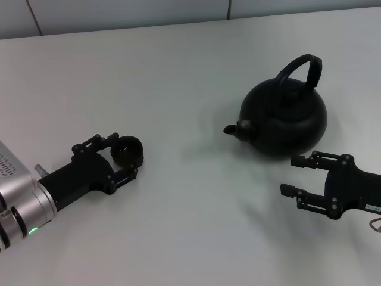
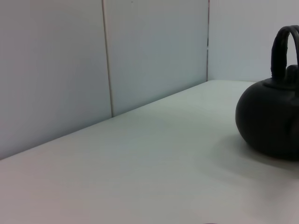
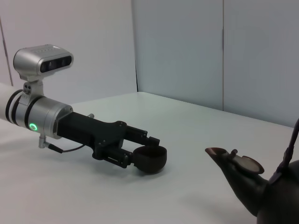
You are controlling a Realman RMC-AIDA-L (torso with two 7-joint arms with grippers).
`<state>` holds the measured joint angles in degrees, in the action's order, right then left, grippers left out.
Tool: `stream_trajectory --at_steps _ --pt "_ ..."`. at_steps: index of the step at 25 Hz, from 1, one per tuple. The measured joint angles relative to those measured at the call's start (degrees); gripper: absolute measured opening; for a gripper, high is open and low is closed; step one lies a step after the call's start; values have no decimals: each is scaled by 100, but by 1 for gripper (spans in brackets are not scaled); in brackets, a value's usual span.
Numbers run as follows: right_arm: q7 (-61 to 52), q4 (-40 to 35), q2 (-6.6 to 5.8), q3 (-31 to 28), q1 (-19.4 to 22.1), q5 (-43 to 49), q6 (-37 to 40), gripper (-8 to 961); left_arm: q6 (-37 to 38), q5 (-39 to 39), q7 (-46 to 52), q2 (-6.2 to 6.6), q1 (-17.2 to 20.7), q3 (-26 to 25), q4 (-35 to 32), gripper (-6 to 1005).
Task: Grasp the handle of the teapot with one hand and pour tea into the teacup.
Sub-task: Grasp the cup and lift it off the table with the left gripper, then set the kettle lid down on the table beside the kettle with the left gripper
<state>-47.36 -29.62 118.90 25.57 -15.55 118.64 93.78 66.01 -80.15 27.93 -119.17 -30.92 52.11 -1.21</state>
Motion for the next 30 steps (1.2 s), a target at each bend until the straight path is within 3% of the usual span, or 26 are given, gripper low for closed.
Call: stream_trajectory --at_steps 6,12,14,19,30 --pt "9 0 6 0 0 0 7 624 198 0 12 0 -15 0 19 693" --pt "12 0 8 0 0 0 21 623 405 1 -20 0 -391 -31 402 692" --pt "12 0 9 0 1 0 28 623 360 -2 -374 -1 -747 -223 860 693" --pt "14 0 9 0 16 0 40 622 253 -6 -556 0 -969 -348 1121 700" --pt "16 0 9 0 23 1 47 621 -70 -17 -946 0 -1049 -465 1408 720"
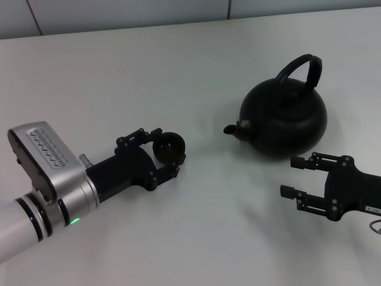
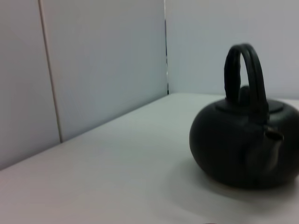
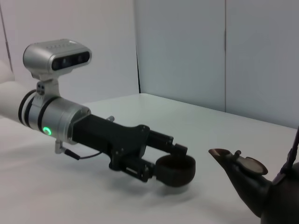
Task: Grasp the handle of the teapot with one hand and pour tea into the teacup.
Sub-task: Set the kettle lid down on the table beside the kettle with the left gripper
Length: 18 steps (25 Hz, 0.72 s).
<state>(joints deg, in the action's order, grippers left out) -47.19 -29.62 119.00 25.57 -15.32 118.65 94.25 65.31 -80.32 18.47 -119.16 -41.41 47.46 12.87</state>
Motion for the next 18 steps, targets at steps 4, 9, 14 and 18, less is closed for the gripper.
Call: stream_trajectory --at_steps 4,9,14,18 --pt "0 0 0 0 -3 0 0 621 -172 -409 -180 0 -3 -417 113 727" --pt "0 0 0 0 -5 0 0 622 -272 -1075 -183 0 47 -1034 115 736" --pt "0 0 0 0 -6 0 -3 620 -501 -1924 -195 0 97 -1881 131 744" --pt "0 0 0 0 -15 -1 -6 616 -600 -1929 -195 0 98 -1986 170 752"
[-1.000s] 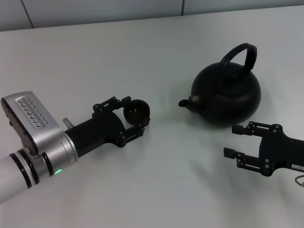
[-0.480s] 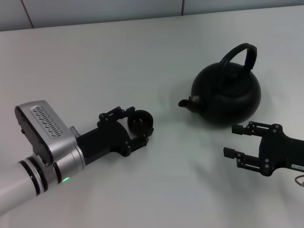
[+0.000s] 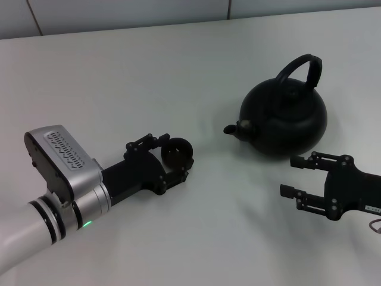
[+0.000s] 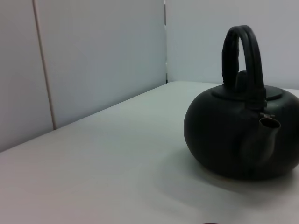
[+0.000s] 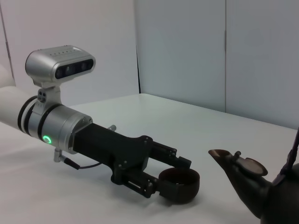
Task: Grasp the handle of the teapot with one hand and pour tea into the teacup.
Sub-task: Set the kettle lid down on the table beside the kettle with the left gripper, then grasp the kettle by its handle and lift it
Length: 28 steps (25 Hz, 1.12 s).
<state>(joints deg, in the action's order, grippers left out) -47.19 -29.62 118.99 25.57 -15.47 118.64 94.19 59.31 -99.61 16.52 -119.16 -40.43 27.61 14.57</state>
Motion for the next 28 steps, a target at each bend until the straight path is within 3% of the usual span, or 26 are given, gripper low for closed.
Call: stream_trajectory --at_steps 7,15,18,19,27,28 --pt "0 0 0 0 -8 -4 -19 610 -27 -8 0 0 0 -49 29 764" --pt "-1 0 0 -2 -9 -8 -37 597 181 -14 0 1 27 -54 -10 850" --pt "-31 0 0 -9 -9 -13 -40 596 1094 -18 184 62 380 -51 -400 850" --pt "-31 0 0 -9 -9 -13 -40 596 1094 -18 184 62 380 -51 -400 849" --pt "-45 0 -1 -68 -27 -22 -42 597 3071 -16 1701 93 1547 333 -2145 847" --pt "-46 0 -1 -116 -38 -25 -45 596 3464 -16 2079 100 1857 518 -2588 847"
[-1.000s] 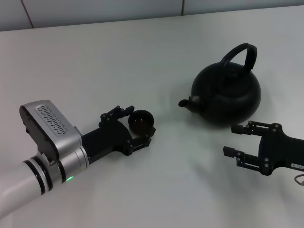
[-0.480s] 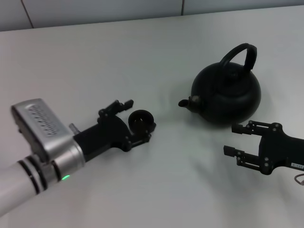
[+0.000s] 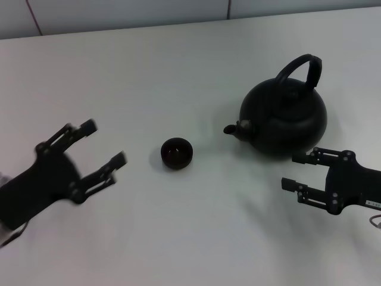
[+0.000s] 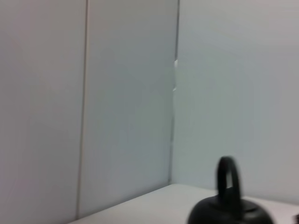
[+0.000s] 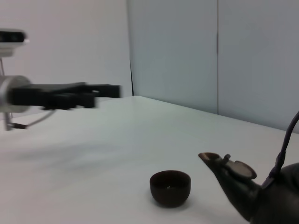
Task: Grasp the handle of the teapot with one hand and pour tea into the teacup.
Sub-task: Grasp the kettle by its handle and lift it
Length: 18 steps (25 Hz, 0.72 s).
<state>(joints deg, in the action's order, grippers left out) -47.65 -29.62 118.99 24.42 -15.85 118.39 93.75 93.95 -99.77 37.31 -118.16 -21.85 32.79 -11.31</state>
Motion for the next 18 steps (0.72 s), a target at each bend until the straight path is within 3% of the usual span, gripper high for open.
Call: stream_trajectory --at_steps 1,2,4,5,13,18 --pt "0 0 0 0 0 0 0 596 0 0 0 0 0 0 0 847" --pt "-2 0 0 -38 -9 0 -3 596 387 0 356 13 320 105 -400 847" --pt "-2 0 0 -52 -16 -1 -4 596 467 -1 423 15 394 117 -503 847" --pt "-3 11 0 -65 -24 -1 -6 596 664 1 569 19 602 123 -740 847" --pt "-5 105 0 -70 -64 -1 -7 596 765 -39 614 70 710 190 -839 848" --pt "-7 123 0 -68 -68 -2 -6 596 422 -696 561 188 860 252 -944 848"
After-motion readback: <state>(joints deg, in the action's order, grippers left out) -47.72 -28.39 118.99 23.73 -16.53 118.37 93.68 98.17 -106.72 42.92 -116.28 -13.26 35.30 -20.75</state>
